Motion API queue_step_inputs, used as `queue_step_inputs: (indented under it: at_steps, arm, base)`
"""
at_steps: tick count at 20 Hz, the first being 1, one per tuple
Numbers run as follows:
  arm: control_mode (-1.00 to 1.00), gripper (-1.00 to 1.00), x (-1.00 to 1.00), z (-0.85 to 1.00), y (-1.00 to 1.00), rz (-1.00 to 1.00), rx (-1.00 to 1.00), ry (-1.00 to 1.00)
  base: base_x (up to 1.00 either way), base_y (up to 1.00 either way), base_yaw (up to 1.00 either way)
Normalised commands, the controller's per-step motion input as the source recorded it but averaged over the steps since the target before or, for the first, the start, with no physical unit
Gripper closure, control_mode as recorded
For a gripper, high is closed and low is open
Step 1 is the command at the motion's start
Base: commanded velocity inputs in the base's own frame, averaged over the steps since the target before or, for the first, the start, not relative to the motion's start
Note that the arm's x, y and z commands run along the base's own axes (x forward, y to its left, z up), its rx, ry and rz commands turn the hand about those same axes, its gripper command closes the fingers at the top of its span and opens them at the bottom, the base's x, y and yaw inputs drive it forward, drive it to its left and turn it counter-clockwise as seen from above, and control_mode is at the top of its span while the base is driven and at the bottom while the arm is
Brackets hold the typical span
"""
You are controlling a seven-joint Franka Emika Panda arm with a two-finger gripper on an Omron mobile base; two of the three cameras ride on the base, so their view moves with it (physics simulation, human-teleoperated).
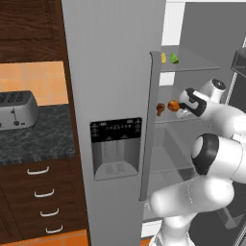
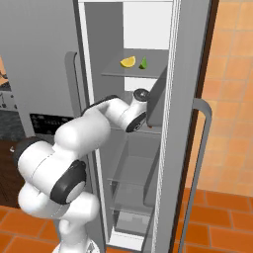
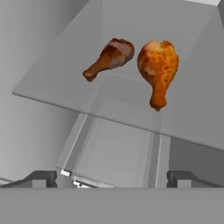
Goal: Place one lemon wedge and one chicken drumstick in each tupperware on the nearby counter, to pack two identical lunches.
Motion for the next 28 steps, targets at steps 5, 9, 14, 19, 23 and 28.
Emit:
queue_step_inputs:
  at_steps: [5,9,14,19,23,28]
  arm:
    - [-1.00,-1.00,0.34,-0.24,-0.09,0.06,0.00,0.00]
    - [-1.00,-1.00,0.46,-0.24,-0.08,0.09,0.01,0.00]
    - [-1.00,-1.00,0.55,-0.19,-0.13,0.09,0.03,0.00]
    - [-1.00,-1.00,0.50,-0.31,-0.11,0.08,0.01,0.00]
    - [-1.00,-1.00,0.49,-0.33,-0.16,0.09,0.01,0.00]
    - [-1.00,-1.00,0.65,-0.31,-0.08,0.06,0.00,-0.01]
  base:
    - [0.00,0.00,0.00]
    - [0.00,0.00,0.00]
    - [0.00,0.00,0.00]
    - [0.00,0.00,0.00]
    - [0.00,0.00,0.00]
    - [0.00,0.00,0.00]
